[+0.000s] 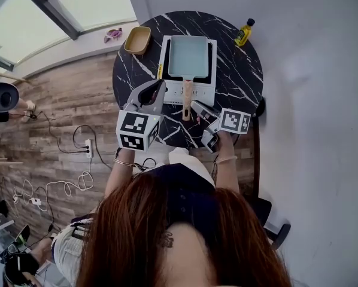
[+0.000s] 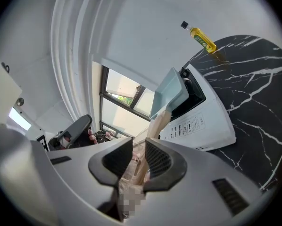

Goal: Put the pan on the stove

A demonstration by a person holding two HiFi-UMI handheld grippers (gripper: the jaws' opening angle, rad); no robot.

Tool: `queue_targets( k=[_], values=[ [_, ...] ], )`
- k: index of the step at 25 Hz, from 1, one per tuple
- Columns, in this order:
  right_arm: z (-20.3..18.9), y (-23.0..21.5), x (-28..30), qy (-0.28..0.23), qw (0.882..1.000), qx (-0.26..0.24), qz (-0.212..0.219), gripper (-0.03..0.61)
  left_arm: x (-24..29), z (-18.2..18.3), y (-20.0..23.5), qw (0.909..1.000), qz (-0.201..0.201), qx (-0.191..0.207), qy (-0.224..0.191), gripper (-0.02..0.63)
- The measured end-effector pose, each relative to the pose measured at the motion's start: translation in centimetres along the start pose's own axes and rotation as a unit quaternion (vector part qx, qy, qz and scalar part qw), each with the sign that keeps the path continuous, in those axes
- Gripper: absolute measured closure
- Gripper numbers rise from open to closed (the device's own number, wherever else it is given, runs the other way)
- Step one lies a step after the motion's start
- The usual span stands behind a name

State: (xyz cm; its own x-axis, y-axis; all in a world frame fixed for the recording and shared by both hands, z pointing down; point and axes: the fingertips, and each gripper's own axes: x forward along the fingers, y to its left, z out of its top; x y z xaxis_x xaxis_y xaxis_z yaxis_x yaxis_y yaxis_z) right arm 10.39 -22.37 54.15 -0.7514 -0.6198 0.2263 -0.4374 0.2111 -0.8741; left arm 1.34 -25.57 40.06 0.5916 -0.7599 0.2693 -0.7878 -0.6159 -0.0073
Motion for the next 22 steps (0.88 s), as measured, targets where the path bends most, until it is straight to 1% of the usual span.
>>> queue_targets(
  k=[10, 16, 22],
  values=[
    [1.0, 2.2, -1.0, -0.028, 0.997, -0.068, -0.029, 0.545, -1.2, 0.4, -0.2, 0.9999, -0.005, -0.004, -0.012, 0.601],
    [0.7, 3.3, -1.6, -0.037, 0.993, -0.104, -0.035, 0.555, -2.1, 0.6, -0.5, 0.9998, -0.009, -0.003, -0.02, 0.601],
    [0.9, 5.2, -2.4, -0.06, 0.986, -0.147, -0.045, 0.568, -3.1, 0.9, -0.8, 0.9995, -0.014, -0.003, -0.028, 0.601]
  ],
)
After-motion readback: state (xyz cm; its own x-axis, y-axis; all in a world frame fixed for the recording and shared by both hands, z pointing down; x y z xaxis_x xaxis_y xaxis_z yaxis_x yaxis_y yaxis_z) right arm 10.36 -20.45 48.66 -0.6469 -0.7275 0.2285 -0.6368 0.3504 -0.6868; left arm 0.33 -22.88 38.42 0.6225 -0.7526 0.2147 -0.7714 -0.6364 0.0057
